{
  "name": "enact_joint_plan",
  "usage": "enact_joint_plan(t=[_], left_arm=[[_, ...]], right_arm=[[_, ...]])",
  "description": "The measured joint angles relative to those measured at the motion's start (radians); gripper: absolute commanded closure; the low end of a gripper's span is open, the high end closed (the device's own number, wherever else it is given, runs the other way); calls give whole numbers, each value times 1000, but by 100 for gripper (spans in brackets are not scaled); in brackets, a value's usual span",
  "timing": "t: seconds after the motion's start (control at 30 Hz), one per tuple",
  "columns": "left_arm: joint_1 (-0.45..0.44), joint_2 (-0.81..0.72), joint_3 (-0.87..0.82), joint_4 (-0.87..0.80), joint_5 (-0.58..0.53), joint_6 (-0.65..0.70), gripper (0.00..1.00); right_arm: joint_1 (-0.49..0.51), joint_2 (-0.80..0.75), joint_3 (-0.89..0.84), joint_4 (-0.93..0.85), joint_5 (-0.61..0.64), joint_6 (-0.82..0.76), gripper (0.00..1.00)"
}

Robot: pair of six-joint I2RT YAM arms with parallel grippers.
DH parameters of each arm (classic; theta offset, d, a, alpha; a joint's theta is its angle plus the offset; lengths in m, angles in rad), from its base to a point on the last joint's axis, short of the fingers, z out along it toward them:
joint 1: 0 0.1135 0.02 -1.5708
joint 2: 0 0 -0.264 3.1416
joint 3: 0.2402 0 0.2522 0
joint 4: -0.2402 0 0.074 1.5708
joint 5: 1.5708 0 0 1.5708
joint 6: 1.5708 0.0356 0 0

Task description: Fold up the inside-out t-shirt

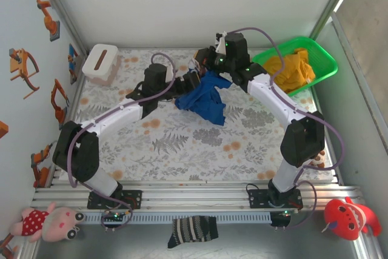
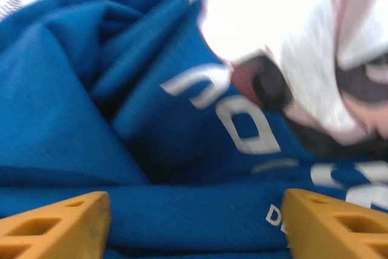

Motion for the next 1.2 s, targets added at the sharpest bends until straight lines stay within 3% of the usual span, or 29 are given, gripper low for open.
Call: enact_joint_plan(t=[0.1, 0.17, 0.33, 0.6, 0.63, 0.77, 0.8, 0.93, 1.03, 1.2], left_arm=[[-53, 2, -26, 45, 7, -5, 85], [-86, 12, -31, 64, 13, -3, 100], [-138, 76, -69, 98, 21, 8, 100], [-97, 125, -158, 3, -41, 74, 100], [-80, 122, -163, -13, -47, 88, 93], [12, 58, -199, -85, -65, 142, 34], [33, 27, -211, -108, -74, 151, 28], [82, -127, -225, -180, -106, 175, 13], [108, -211, -203, -204, -117, 172, 10], [137, -155, -88, -199, -107, 143, 9]], right_arm=[[-3, 6, 5, 0, 3, 0, 100], [-6, 15, 16, 0, 3, 0, 100], [-21, 39, 67, -2, 3, 11, 100], [-53, 38, 128, -19, -15, 26, 100], [-58, 35, 128, -23, -18, 26, 100], [-76, 18, 127, -24, -40, 20, 100], [-79, 11, 125, -24, -44, 16, 100], [-84, -67, 29, 32, -89, -13, 100], [-84, -127, -98, 124, -134, -31, 100], [-84, -154, -283, 239, -178, -47, 100]])
